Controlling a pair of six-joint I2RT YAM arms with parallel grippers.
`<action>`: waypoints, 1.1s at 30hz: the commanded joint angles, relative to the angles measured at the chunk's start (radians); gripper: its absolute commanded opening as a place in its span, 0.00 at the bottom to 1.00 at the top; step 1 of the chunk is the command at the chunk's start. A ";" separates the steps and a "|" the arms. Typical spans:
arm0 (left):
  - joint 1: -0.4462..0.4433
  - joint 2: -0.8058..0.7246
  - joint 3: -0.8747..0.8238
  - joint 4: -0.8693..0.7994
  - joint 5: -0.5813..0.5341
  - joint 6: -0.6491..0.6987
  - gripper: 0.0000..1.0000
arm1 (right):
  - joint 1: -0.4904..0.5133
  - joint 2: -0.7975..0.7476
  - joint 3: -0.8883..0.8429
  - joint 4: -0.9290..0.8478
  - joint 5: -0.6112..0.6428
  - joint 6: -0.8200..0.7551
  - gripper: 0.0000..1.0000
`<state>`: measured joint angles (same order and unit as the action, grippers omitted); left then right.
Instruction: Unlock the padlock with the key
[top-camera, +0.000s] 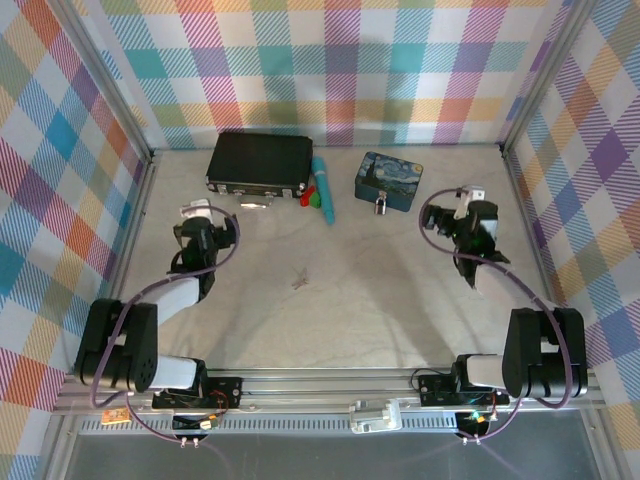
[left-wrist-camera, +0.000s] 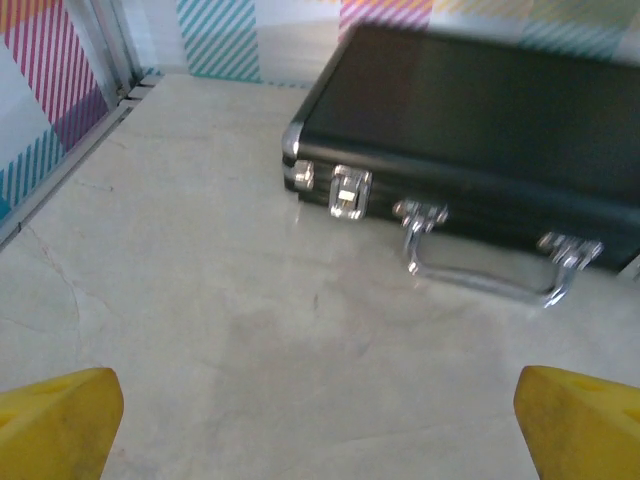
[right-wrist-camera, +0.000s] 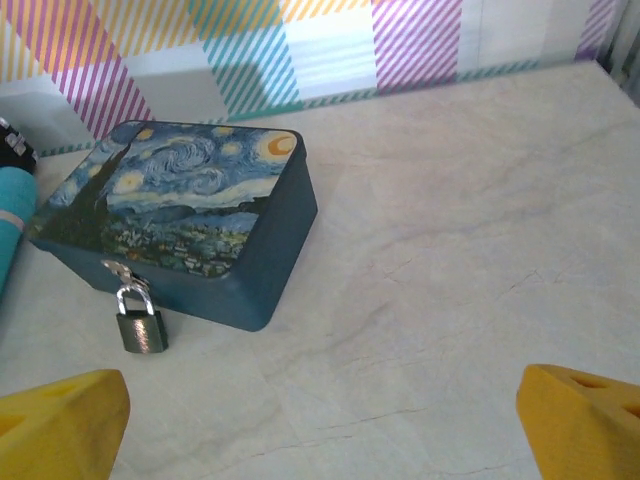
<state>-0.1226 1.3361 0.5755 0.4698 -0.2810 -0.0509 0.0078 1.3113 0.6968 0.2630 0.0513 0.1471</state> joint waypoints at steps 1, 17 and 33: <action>-0.017 -0.044 0.115 -0.233 0.078 -0.157 0.99 | 0.008 0.067 0.146 -0.269 -0.043 0.114 0.99; -0.218 0.148 0.231 -0.263 0.189 -0.597 1.00 | 0.008 0.707 0.835 -0.536 -0.299 0.260 0.99; -0.279 0.193 0.231 -0.184 0.243 -0.628 1.00 | 0.008 0.784 0.827 -0.605 -0.355 0.177 0.67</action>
<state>-0.3973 1.5200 0.7815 0.2398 -0.0593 -0.6651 0.0097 2.1220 1.5768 -0.2916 -0.3138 0.3683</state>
